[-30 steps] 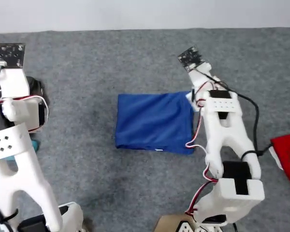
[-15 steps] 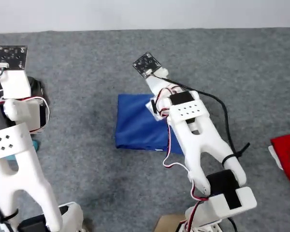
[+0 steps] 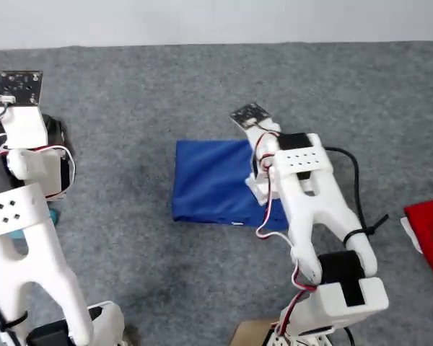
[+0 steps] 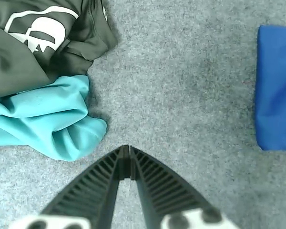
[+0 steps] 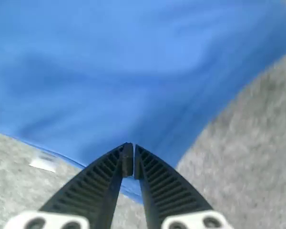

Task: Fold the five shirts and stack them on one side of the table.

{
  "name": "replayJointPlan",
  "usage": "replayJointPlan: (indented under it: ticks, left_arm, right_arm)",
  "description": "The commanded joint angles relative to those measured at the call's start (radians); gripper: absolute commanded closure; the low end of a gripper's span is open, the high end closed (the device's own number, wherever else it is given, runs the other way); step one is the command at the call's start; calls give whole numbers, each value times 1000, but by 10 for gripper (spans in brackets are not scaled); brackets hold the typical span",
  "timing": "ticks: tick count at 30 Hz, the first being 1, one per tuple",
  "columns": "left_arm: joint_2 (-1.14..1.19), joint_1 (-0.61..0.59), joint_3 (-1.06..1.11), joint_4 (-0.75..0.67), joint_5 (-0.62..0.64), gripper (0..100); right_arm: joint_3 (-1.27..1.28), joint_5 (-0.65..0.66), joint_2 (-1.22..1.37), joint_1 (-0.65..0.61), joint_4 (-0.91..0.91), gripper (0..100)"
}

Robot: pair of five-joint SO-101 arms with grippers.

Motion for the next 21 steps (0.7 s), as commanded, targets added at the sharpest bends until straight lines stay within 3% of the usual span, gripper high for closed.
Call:
replayJointPlan:
  ticks: [1, 8, 16, 21]
  left_arm:
    - [-28, 0, 2, -14, -6, 998]
    - [-28, 0, 2, -11, -5, 998]
    - [-35, -3, 2, -5, -5, 998]
    - [-35, -2, 2, -5, -5, 998]
  right_arm:
    - [40, -6, 18, 42, -4, 990]
    - [58, -11, 58, 61, -45, 990]
    - [-28, -20, -191, 50, 51, 988]
    - [-23, -269, -228, 16, 62, 835]
